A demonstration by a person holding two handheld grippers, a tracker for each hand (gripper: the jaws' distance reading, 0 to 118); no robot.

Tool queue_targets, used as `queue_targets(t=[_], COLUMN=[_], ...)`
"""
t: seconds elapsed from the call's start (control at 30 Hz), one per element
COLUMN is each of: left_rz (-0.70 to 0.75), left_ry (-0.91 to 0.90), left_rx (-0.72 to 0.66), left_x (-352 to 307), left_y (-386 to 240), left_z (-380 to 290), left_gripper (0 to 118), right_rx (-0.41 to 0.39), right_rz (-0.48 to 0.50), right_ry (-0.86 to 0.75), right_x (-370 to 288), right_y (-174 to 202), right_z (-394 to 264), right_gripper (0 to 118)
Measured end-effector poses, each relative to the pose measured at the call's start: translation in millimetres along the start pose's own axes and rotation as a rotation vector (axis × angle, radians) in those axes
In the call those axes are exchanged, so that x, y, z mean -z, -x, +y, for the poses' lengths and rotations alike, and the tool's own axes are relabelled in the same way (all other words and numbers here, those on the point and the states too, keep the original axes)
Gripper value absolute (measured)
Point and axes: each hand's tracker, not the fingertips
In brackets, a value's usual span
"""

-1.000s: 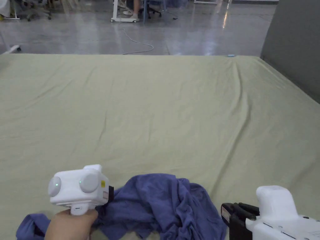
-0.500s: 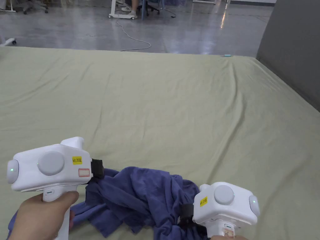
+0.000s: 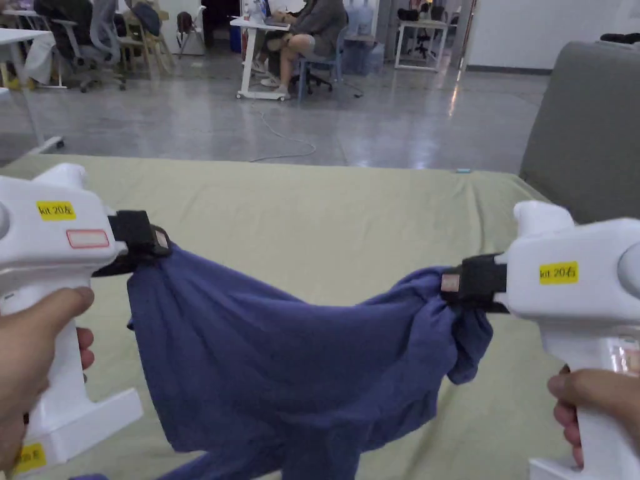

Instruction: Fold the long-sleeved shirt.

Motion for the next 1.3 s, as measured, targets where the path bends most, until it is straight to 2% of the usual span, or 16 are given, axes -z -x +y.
queue_targets(t=[0.1,0.13,0.2,0.37,0.53,0.63,0.73,0.8,0.93,1.03,1.17,1.27,1.3], left_rz=[-0.026,-0.009,0.049,0.045,0.101,0.066,0.111,0.149,0.218,0.251,0.268,0.262,0.253], left_ry=[-0.071,-0.094,-0.117,-0.128,-0.121,-0.111,-0.047,0.024,0.2,0.355,0.453,0.485,0.486], left_rx=[-0.057,-0.029,0.021,-0.01,0.033,-0.008,0.026,0.044,0.004,-0.032,-0.021,0.003,0.007], left_x=[-9,-9,-6,12,42,60,89,115,170,196,186,151,141], left_y=[-11,-18,-28,-35,-37,-26,-15,-2,42,74,102,113,114], left_z=[63,83,122,200,240,242,210,177,84,9,-73,-111,-120], left_gripper=[4,4,3,3,3,3,3,3,3,3,3,3,3], right_rx=[-0.073,-0.109,-0.09,-0.066,-0.031,-0.016,-0.004,-0.031,-0.046,0.007,0.052,-0.002,0.009], right_rz=[-0.058,-0.098,-0.129,-0.152,-0.227,-0.213,-0.223,-0.23,-0.25,-0.268,-0.228,-0.162,-0.169], right_ry=[-0.061,-0.084,-0.104,-0.104,-0.105,-0.108,-0.041,0.041,0.202,0.341,0.462,0.494,0.49], right_x=[-14,-16,-16,1,25,43,81,116,190,233,235,203,190], right_y=[20,26,33,34,27,16,-1,-12,-41,-69,-89,-99,-94], right_z=[74,98,143,233,277,275,246,209,100,14,-74,-113,-122], right_gripper=[10,10,10,10,10,10,10,10,10,10,10,10,10])
